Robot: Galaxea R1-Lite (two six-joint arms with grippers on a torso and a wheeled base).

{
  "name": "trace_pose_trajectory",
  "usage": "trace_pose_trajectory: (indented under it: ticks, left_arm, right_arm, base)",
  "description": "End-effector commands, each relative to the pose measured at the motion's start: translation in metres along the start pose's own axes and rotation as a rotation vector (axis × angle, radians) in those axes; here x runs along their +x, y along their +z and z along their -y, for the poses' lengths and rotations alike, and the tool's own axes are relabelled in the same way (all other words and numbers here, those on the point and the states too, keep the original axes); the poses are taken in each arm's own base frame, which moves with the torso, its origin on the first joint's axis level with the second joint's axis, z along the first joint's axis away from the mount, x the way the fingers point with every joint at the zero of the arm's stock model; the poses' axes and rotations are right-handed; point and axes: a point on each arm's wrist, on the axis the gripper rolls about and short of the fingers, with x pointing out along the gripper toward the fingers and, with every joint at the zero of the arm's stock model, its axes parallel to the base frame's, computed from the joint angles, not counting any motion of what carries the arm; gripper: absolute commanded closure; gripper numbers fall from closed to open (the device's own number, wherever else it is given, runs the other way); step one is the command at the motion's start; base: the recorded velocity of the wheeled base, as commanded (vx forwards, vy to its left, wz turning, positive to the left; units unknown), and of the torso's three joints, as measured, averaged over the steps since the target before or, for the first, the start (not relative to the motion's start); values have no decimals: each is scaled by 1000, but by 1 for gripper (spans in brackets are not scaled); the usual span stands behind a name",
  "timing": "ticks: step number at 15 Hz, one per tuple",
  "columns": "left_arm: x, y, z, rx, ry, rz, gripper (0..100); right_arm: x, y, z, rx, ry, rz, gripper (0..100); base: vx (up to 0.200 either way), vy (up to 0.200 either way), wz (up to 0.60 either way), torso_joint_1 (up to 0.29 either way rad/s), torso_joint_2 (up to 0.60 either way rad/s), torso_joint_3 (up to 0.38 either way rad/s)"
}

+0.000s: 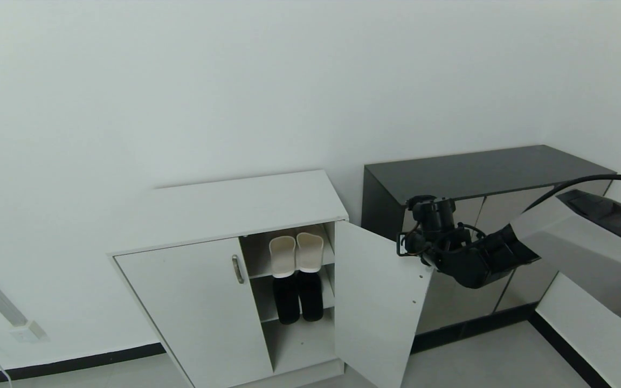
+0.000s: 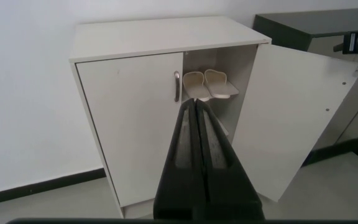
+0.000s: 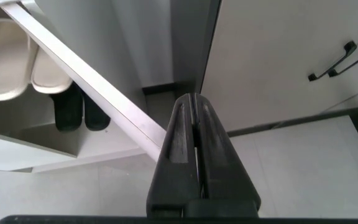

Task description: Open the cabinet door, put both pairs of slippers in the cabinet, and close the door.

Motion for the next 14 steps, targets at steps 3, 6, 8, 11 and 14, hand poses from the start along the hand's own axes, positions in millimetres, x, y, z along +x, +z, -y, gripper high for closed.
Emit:
trace_pose_trajectory:
  ticks: [3, 6, 8, 11, 14]
  left_arm:
    - [0, 0, 0, 0, 0, -1, 100]
    - [0, 0, 0, 0, 0, -1, 100]
    - [0, 0, 0, 0, 0, -1, 100]
    - [0, 0, 0, 0, 0, -1, 100]
    - [0, 0, 0, 0, 0, -1, 100]
  right_arm:
    - [3, -6, 0, -6, -3, -16, 100]
    - [2, -10, -1, -13, -1, -27, 100]
    - [0, -13, -3, -20, 3, -36, 100]
    - [-9, -14, -12, -32, 24, -39, 100]
    - [-32, -16, -34, -60, 81, -41, 100]
  base:
    - [0, 0, 0, 0, 0, 0]
    - [0, 0, 0, 0, 0, 0]
    - [0, 0, 0, 0, 0, 0]
    - [0, 0, 0, 0, 0, 0]
    - [0, 0, 0, 0, 0, 0]
